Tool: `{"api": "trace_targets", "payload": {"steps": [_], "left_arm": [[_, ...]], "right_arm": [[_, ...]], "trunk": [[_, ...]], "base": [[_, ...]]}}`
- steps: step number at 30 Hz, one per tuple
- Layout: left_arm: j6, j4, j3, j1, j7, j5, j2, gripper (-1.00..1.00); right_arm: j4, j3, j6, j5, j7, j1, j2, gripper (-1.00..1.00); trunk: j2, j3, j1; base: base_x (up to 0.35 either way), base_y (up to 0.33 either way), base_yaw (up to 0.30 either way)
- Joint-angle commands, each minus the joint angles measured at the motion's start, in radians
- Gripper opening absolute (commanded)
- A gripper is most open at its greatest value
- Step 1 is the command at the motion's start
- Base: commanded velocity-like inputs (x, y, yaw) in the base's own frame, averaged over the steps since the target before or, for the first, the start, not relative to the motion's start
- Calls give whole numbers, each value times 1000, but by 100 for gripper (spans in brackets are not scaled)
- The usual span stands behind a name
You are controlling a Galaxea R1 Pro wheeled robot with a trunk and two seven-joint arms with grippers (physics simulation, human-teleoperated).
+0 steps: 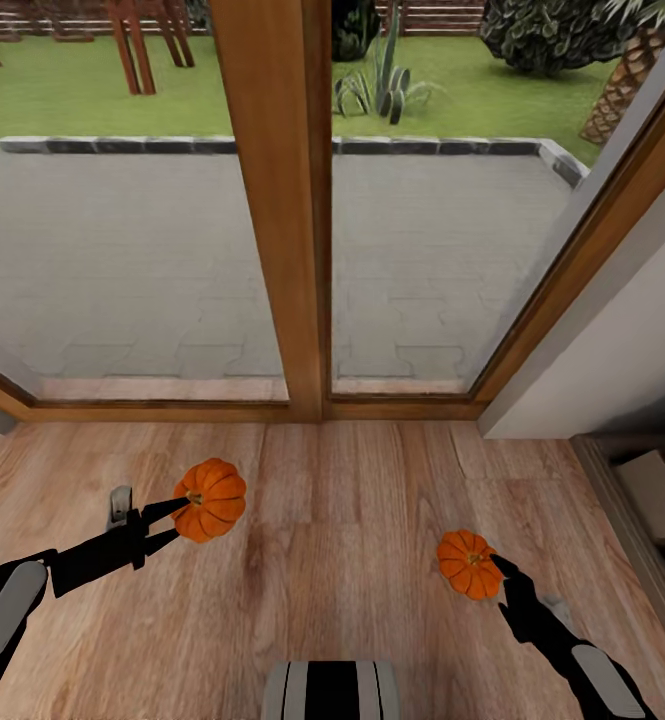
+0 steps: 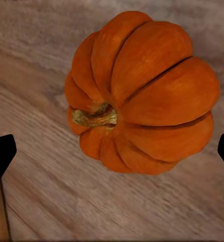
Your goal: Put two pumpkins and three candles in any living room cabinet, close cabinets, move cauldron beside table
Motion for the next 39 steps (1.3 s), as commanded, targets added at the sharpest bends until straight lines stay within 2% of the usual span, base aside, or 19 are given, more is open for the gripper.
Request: {"api": "trace_targets", "payload": {"steps": [1,16,36,39], "left_arm": [[0,0,0,0,-1,0,0,-100],[0,0,0,0,-1,0,10,-100],[1,0,0,0,-2,2,11,-100],[3,-2,-1,1,-52,5,17,-100]], "right_arm": [[0,4,-1,0,1,-1,0,100],[1,12,-4,1,2,-6,3,100],[2,14,-5,1,2,-6,4,100],[2,14,-6,1,2,-6,4,100]], "trunk": [[0,0,0],[0,0,0],[-5,-77,9],[-5,-89,10]], "base": [[0,0,0],[73,0,0],[1,0,0],[0,0,0]]}}
